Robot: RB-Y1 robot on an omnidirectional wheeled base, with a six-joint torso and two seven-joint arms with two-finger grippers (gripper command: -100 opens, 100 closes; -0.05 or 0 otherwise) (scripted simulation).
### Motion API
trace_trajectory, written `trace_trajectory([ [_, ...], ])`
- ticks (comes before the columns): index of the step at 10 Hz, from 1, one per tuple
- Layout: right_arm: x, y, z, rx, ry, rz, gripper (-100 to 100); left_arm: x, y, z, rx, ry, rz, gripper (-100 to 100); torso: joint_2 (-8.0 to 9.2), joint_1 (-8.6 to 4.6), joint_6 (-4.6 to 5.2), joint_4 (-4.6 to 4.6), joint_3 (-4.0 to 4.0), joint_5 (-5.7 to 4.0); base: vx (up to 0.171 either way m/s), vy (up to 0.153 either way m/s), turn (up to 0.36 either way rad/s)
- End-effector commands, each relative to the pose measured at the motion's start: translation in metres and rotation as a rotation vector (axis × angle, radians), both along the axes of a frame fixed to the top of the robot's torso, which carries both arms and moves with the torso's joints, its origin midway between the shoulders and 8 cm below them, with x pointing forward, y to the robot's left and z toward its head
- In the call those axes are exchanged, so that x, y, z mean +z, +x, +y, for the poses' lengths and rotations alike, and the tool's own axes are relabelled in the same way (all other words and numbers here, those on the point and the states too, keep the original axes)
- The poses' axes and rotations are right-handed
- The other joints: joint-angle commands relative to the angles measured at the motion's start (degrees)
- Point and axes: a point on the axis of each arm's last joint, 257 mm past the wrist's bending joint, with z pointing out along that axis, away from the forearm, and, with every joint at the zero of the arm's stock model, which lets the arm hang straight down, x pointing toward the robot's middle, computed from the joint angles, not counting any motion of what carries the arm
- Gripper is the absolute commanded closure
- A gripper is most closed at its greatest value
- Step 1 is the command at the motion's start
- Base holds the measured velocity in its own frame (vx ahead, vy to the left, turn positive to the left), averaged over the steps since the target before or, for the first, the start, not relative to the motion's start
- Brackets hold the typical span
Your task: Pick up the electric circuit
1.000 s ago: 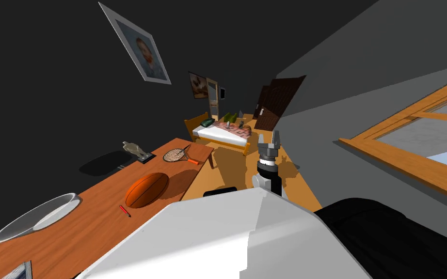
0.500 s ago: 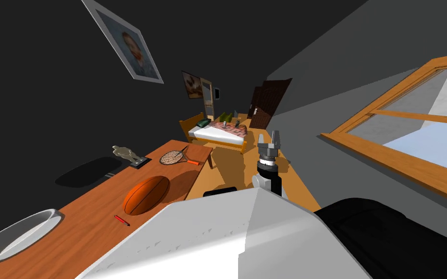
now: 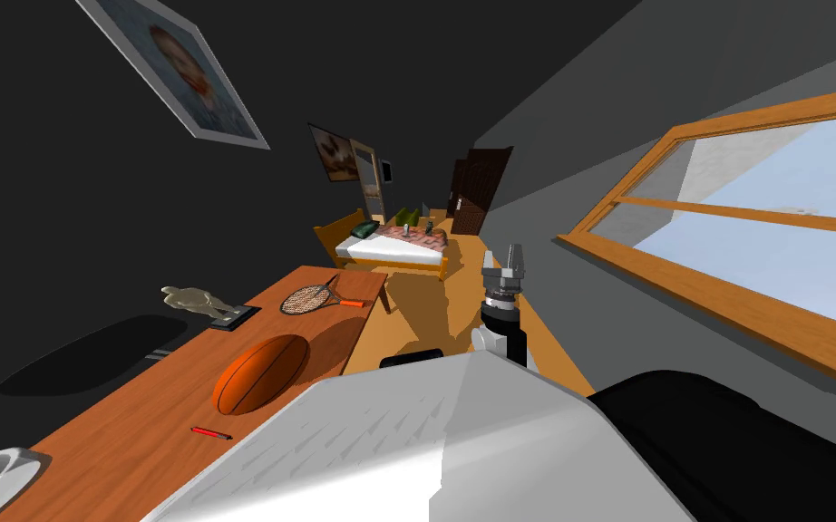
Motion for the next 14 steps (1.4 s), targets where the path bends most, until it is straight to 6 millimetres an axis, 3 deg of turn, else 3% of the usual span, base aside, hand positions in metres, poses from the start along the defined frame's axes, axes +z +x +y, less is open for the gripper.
trace_trajectory([
  [1, 0.000, 0.000, 0.000, 0.000, 0.000, 0.000, 0, -0.003, -0.006, -0.002, 0.020, 0.000, 0.001, -100, 0.00, 0.00, 0.00, 0.00, 0.00, 0.00, -0.064, 0.030, -0.087],
  [2, 0.000, 0.000, 0.000, 0.000, 0.000, 0.000, 0, -0.002, -0.004, 0.000, 0.013, 0.002, 0.002, -100, -0.23, -0.01, 0.03, -0.05, -0.13, 0.00, -0.024, 0.012, -0.023],
  [3, 0.000, 0.000, 0.000, 0.000, 0.000, 0.000, 0, -0.002, -0.004, -0.001, 0.014, 0.001, 0.002, 100, -0.41, -0.06, 0.00, -0.09, -0.24, -0.01, -0.007, 0.003, 0.004],
  [7, 0.000, 0.000, 0.000, 0.000, 0.000, 0.000, 0, -0.002, -0.004, -0.001, 0.012, 0.001, 0.003, 100, -0.61, -0.07, 0.01, -0.13, -0.35, 0.00, -0.001, 0.000, 0.002],
  [8, 0.000, 0.000, 0.000, 0.000, 0.000, 0.000, 0, -0.002, -0.004, -0.001, 0.012, 0.001, 0.003, 0, -0.61, -0.07, 0.00, -0.13, -0.36, 0.01, 0.000, 0.000, 0.000],
  [9, 0.000, 0.000, 0.000, 0.000, 0.000, 0.000, 0, 0.001, 0.000, 0.002, -0.008, -0.001, 0.001, 100, -0.62, -0.07, 0.00, -0.13, -0.36, 0.01, 0.075, -0.008, 0.207],
  [14, 0.000, 0.000, 0.000, 0.000, 0.000, 0.000, 0, 0.016, 0.021, 0.015, -0.122, -0.003, 0.000, 100, -1.01, -0.22, -0.01, -0.22, -0.58, -0.02, 0.117, -0.033, 0.243],
])
